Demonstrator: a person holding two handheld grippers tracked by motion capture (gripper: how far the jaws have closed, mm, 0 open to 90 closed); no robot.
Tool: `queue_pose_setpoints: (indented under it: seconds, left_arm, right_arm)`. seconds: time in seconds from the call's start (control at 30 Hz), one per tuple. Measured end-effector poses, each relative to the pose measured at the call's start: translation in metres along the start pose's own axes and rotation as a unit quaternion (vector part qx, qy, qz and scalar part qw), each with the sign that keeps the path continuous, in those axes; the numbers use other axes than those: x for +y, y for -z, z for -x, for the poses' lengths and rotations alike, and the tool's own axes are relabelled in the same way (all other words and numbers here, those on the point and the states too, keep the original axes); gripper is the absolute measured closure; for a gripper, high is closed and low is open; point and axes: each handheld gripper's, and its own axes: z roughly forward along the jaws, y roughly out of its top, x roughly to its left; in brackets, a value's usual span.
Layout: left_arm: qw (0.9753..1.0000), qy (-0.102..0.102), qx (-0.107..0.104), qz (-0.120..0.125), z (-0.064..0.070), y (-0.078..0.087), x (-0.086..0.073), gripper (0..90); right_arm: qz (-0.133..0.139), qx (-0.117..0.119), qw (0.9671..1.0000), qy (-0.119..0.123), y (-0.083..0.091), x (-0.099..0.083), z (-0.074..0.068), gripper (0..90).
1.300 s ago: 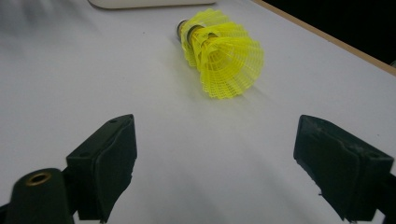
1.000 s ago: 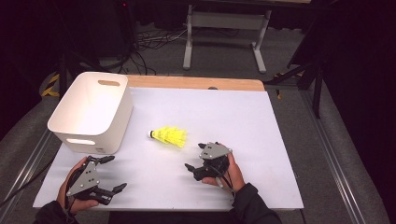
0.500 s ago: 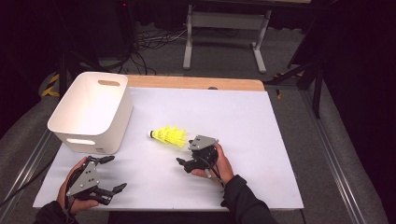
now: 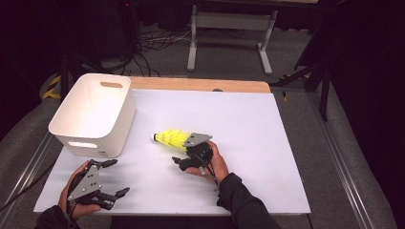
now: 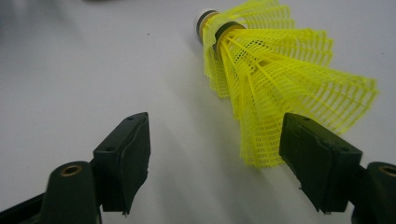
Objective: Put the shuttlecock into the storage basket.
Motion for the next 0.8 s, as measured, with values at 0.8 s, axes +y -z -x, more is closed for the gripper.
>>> queue_pose_setpoints:
  seconds: [0.8]
  left_arm:
    - [1.0, -0.003, -0.008, -0.004, 0.001, -0.002, 0.0, 5.1]
  right_arm:
    - [-0.02, -0.015, 0.9994, -0.025, -0.032, 0.025, 0.002, 30.5]
